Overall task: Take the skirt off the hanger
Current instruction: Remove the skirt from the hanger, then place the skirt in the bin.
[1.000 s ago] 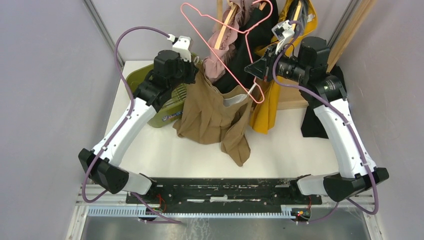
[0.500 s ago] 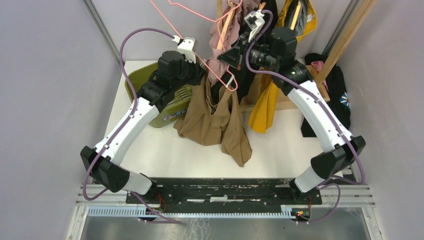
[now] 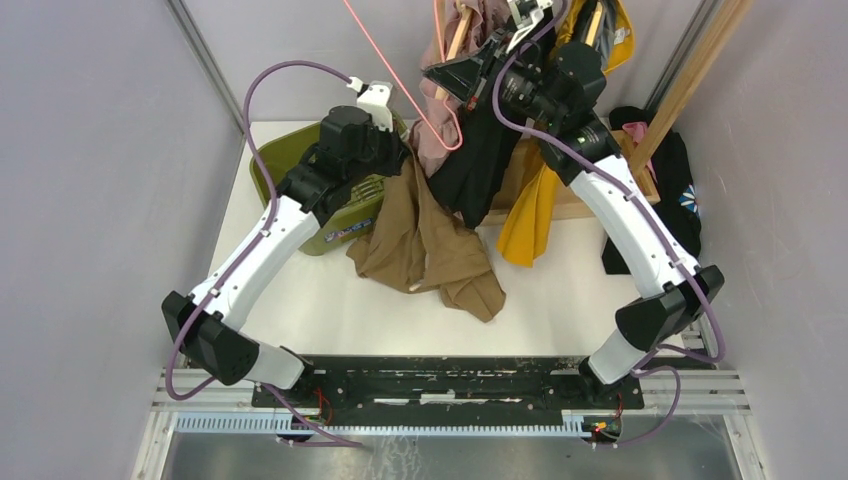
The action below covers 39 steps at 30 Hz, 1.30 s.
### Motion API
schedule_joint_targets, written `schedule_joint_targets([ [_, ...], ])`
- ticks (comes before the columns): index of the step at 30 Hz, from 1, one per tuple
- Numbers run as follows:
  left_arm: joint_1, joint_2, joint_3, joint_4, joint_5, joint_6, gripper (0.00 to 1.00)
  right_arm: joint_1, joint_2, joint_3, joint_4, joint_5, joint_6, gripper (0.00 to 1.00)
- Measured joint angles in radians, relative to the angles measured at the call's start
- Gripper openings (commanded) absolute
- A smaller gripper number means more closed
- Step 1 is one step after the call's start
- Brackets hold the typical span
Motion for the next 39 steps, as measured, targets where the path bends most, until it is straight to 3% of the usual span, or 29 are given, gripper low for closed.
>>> schedule_joint_targets([
  [5, 0.0, -0.006, 0.037, -0.043, -0.06, 0.005, 0.03, 0.001, -0.057, 0.043, -0.183, 0.053, -0.177, 0.01],
  [10, 0.0, -0.012, 0.157, -0.115, -0.152, 0.053, 0.03, 0.0, -0.181, 0.045, -0.385, 0.208, -0.385, 0.01],
  [14, -0.002, 0.013, 0.34, -0.169, -0.262, 0.139, 0.03, -0.002, -0.306, 0.003, -0.471, 0.359, -0.497, 0.01],
  [21, 0.056, 0.14, 0.658, -0.127, -0.381, 0.309, 0.03, -0.017, -0.469, -0.164, -0.543, 0.549, -0.558, 0.01],
  [26, 0.26, 0.341, 0.974, -0.051, -0.325, 0.318, 0.03, -0.035, -0.467, -0.225, -0.579, 0.612, -0.566, 0.01],
  [29, 0.382, 0.426, 1.086, 0.021, -0.284, 0.274, 0.03, -0.049, -0.454, -0.227, -0.58, 0.634, -0.568, 0.01],
  [33, 0.471, 0.458, 1.096, 0.142, -0.245, 0.193, 0.03, -0.067, -0.447, -0.227, -0.578, 0.647, -0.567, 0.01],
  [39, 0.472, 0.486, 1.084, 0.275, -0.178, 0.138, 0.03, -0.089, -0.426, -0.227, -0.566, 0.651, -0.561, 0.01],
])
